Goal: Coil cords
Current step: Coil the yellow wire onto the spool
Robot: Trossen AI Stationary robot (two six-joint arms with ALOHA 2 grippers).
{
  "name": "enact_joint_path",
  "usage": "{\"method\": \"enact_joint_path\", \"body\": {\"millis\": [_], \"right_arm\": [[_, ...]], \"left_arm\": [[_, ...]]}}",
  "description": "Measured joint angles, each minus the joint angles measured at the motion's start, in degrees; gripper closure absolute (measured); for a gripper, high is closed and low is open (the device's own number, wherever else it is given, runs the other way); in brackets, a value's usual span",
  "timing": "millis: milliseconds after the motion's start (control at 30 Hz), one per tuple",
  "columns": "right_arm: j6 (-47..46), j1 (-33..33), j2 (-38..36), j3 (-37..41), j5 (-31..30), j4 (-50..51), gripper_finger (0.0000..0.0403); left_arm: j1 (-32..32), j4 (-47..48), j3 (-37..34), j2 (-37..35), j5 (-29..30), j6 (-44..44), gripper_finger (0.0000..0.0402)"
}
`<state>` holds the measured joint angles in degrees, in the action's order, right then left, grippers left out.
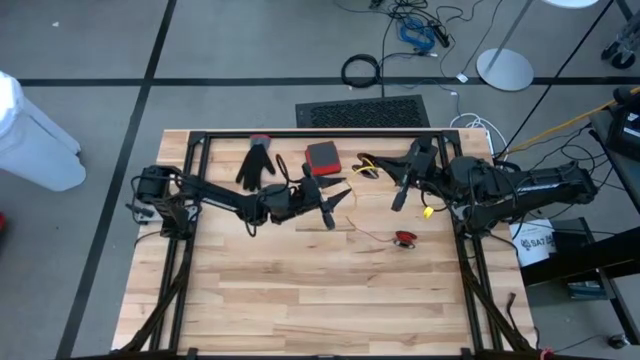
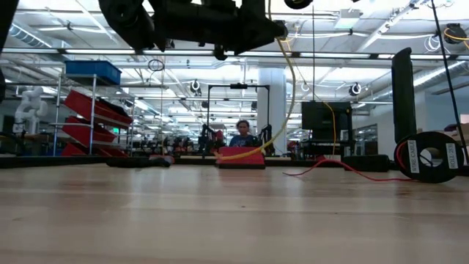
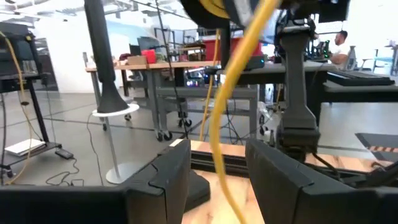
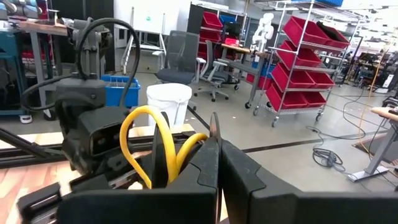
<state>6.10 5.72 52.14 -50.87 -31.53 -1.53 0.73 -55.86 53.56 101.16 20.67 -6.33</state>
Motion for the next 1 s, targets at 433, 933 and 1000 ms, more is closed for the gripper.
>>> {"method": "enact_joint_path", "body": {"millis": [433, 933, 1000], "right_arm": [[-0.5, 0.0, 2.3, -0.1, 0.1, 0.4, 0.0403], [-4.4, 0.0, 2.3, -0.1, 2.5, 5.2, 0.0403], [-5.1, 0.1, 2.3, -0.1, 4.5, 5.5, 0.0403]], "left_arm": [[-2.9, 0.1, 0.0, 0.0, -1.1, 0.0, 0.0316], [-4.7, 2.3, 0.0, -1.9, -1.1, -5.6, 0.0394], [-5.1, 2.7, 0.0, -2.0, -1.1, -6.0, 0.0394]]}}
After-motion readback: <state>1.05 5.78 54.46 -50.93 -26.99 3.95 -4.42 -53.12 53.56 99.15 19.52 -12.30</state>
